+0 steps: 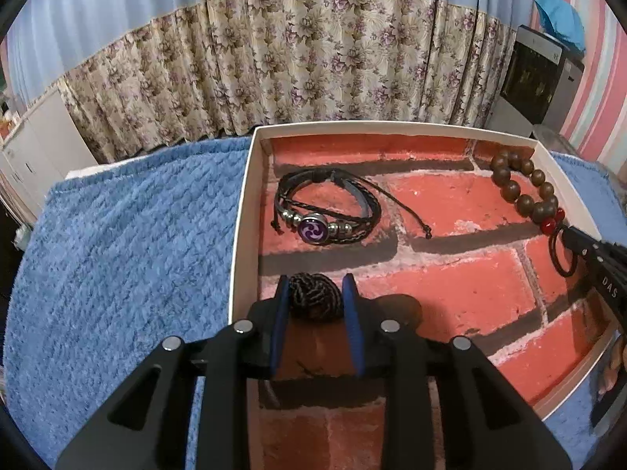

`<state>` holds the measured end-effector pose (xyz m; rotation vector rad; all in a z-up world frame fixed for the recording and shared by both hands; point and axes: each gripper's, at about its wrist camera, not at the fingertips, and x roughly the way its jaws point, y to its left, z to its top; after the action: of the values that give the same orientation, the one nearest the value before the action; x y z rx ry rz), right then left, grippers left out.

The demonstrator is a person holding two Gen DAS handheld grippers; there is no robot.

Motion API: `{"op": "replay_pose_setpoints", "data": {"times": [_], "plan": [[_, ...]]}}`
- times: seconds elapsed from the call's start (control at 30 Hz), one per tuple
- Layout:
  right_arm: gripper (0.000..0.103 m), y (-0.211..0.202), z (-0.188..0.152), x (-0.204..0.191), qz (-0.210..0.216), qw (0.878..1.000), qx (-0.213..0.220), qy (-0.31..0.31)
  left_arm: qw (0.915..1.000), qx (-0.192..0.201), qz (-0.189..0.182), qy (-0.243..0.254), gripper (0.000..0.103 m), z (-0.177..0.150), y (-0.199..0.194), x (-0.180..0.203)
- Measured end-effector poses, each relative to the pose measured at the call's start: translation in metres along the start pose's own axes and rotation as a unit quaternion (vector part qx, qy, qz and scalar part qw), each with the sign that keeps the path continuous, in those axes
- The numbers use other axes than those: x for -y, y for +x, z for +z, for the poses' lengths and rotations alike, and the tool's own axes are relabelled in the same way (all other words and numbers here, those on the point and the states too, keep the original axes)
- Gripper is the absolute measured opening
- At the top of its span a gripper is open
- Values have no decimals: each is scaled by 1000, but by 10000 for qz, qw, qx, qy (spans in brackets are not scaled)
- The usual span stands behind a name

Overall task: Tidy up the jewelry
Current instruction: 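Carry the pendant and hair tie over the tray with both tools, then open both tools to release pendant and hair tie into the tray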

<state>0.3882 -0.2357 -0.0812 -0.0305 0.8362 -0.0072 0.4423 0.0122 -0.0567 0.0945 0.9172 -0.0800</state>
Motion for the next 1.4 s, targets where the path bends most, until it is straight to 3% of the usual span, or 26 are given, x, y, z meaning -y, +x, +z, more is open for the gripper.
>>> {"op": "replay_pose_setpoints", "data": {"times": [0.23,0.3,0.33,0.37,0.5,0.6,0.67,0.73,0.87,0.93,1.1,1.4], "plan": [[6,1,-1,-4,78,10000,-36,-37,10000,-43,-60,-9,30,-1,1,1],[15,-1,-1,-6,98,9999,-45,-110,9999,-59,-76,27,33,-2,0,3],[30,-4,-1,-7,113,9998,-31,-159,10000,-39,-72,43,38,-3,-2,4],[35,-7,-1,-7,119,9998,32,-184,10000,8,-25,66,43,-3,-6,5],[38,-24,3,0,256,9995,140,-83,9999,129,29,109,63,-3,-20,9],[53,-43,6,8,237,9991,342,-40,9996,244,-27,147,65,-4,-35,9],[70,-57,8,16,223,9985,500,49,9994,328,-54,119,68,-4,-47,6],[79,-70,8,24,225,9979,594,153,9990,427,-75,72,76,-2,-58,3],[94,-97,6,41,212,9964,772,296,9977,668,-95,4,81,1,-89,-6],[96,-111,5,48,148,9960,839,273,9968,797,-29,-43,93,0,-104,-7],[98,-143,1,63,-68,9956,904,226,9935,1120,217,53,93,-5,-140,-8],[99,-194,-14,93,-270,9934,998,494,9912,1321,34,76,93,-25,-191,-1]]}}
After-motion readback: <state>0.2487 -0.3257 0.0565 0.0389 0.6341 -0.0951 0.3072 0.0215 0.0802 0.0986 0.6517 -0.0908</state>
